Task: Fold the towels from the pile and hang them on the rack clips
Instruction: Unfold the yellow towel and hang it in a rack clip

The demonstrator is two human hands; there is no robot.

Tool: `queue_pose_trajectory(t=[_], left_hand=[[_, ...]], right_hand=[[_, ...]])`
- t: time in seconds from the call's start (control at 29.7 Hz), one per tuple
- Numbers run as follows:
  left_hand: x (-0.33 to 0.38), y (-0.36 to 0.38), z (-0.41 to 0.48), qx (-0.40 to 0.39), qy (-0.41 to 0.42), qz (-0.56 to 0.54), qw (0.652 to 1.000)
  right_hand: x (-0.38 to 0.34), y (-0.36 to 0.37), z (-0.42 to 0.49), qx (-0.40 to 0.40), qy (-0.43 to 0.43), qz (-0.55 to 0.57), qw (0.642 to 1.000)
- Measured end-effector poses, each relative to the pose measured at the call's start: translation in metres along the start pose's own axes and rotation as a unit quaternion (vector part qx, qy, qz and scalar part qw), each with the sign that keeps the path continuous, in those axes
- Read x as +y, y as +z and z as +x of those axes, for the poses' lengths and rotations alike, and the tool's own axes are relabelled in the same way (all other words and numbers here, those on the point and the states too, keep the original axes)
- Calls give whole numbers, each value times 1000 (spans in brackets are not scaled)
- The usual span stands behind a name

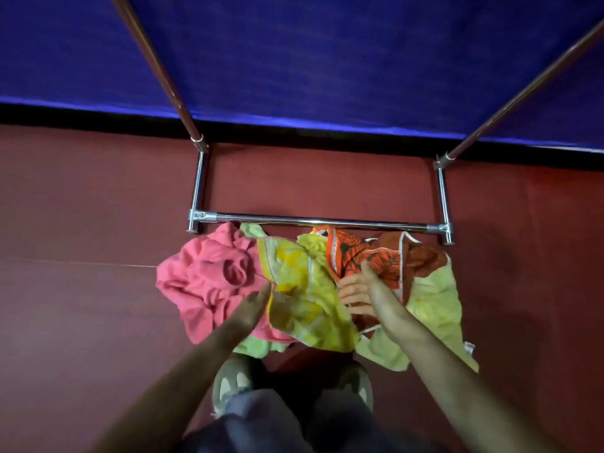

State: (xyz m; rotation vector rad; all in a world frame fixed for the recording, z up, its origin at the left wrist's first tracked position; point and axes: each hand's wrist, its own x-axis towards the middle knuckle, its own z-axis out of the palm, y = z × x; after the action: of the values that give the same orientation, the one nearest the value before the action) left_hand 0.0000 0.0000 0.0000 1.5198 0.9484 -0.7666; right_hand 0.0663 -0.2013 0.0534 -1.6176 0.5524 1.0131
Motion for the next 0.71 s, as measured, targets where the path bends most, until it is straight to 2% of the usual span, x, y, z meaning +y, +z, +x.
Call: queue_pose_trajectory(t=[0.13,0.24,0.37,0.54,0.61,0.71], left_hand=[[-35,13,38,6,-52,105,993],[-47,26,48,-32,-15,149,988],[-44,30,56,10,6,153,988],[-29,23,23,4,159,118,980],[-8,15,-2,-46,218,109,969],[35,-1,-49,-137,298,171,929]], right_hand=[[18,8,16,-4,11,17,1000],[22,10,22,-17,21,30,999],[16,9,31,-3,20,44,999],[10,9,19,9,-29,29,999],[3,11,5,-5,-73,9,997],[-20,17,-19,-42,-143,13,989]])
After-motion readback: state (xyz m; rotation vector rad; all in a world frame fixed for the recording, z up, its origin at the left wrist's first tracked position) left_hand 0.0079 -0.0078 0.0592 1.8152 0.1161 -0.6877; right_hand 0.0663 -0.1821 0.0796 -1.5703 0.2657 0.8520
